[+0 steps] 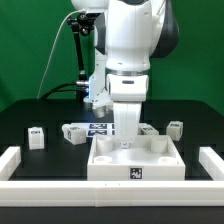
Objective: Assemble one leg
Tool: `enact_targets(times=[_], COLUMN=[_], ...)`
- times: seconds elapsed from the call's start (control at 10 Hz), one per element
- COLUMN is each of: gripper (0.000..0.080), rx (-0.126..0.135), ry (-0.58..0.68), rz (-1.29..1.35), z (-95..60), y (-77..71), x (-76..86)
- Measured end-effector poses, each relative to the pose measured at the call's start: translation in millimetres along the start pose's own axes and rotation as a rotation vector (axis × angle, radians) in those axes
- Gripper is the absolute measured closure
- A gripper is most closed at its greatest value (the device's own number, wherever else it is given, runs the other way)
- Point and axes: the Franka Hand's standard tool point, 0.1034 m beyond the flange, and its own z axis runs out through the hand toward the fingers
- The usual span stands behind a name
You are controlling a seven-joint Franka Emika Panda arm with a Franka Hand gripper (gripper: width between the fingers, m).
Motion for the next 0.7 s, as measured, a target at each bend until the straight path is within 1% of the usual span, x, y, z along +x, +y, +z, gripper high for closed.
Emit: enact_targets(times=[0.5,0.7], gripper=[0.0735,0.0735], rx=[-0.003,-0.022], ry=[0.0,0.01], rz=[0.0,-0.027], z=[-0.5,-2.2], y=[1.1,17.7], x=[0.4,15.5])
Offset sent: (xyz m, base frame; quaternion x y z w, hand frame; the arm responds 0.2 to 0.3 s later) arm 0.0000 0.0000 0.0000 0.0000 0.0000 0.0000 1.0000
